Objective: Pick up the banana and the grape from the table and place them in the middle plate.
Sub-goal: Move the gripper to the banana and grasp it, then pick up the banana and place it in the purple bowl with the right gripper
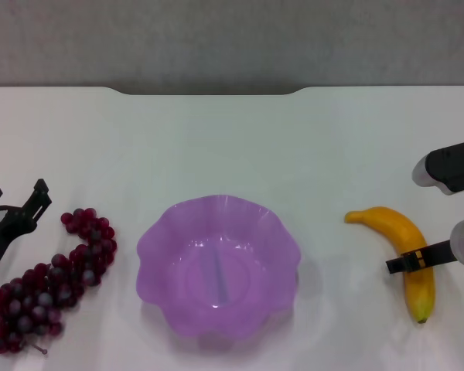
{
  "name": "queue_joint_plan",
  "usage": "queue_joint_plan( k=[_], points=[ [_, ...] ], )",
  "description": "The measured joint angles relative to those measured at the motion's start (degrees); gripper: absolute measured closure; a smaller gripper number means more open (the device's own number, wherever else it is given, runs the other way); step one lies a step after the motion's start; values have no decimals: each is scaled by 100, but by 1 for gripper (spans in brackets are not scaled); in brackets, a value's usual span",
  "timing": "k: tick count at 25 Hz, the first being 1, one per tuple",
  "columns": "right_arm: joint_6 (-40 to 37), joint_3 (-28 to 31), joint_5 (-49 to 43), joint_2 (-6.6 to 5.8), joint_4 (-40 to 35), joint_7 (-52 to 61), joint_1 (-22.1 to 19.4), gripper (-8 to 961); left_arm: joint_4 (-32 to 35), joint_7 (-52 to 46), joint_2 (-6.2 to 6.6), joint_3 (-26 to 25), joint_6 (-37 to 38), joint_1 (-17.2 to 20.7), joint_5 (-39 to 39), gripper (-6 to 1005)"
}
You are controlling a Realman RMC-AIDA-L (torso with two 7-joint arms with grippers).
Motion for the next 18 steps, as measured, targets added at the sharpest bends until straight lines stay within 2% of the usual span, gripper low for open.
queue_joint_plan(
  k=[10,15,18],
  points=[
    [-51,-9,2,8,38,14,-1,253,0,5,3,-22,-16,28,0,181],
    [-78,-46,1,5,47,16,-22,464,0,3,14,-40,-15,45,-3,182],
    [8,-55,0,5,353,19,-116,465,0,4,16,-44,-17,57,-5,183]
  ],
)
